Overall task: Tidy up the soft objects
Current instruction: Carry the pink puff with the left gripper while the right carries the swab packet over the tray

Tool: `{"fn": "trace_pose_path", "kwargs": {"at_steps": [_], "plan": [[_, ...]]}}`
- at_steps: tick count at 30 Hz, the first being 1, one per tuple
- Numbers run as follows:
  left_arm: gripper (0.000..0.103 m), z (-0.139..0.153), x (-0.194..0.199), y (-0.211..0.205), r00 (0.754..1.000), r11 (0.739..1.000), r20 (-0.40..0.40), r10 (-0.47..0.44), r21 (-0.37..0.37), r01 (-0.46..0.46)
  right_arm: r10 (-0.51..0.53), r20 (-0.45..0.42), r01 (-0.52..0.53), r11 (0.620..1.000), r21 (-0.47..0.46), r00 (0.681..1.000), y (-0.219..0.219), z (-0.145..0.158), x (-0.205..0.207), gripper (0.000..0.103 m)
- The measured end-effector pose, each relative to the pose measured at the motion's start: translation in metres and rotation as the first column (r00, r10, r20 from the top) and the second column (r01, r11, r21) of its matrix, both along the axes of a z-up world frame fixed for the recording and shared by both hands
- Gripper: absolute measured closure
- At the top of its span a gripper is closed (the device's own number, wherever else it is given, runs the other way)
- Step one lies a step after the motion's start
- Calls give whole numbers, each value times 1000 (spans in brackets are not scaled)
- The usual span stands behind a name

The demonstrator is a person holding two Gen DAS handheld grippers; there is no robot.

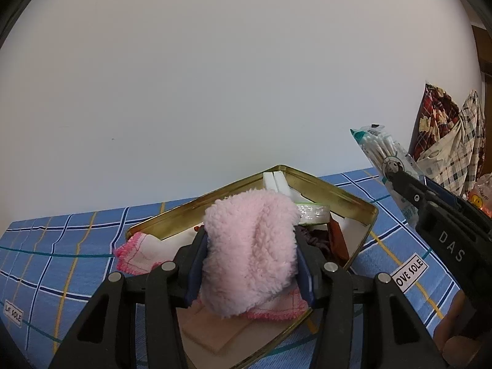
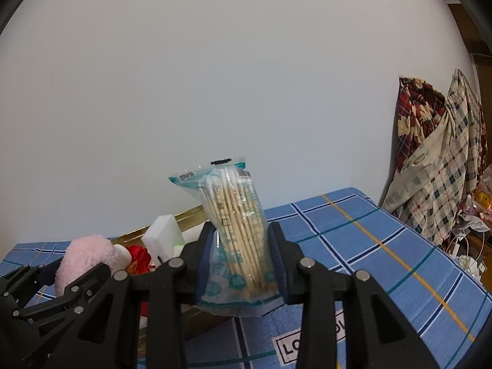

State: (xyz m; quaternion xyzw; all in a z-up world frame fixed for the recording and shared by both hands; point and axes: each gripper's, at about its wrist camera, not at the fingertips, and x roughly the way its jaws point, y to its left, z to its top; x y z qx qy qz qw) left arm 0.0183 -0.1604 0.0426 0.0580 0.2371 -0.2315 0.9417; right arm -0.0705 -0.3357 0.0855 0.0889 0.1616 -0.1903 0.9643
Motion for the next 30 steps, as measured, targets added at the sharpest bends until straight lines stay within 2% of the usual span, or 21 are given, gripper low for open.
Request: {"fn": "trace_pose_path", "kwargs": {"at_steps": [13, 30], "plan": [[50, -2, 6, -5, 1000, 1000, -6, 8, -4, -8, 12, -2, -12, 1000, -9, 1000, -1, 1, 3, 68], [50, -6, 35, -13, 998, 999, -36, 48, 20, -48, 91, -97, -90, 996, 10, 991, 9, -14, 34, 68]]}}
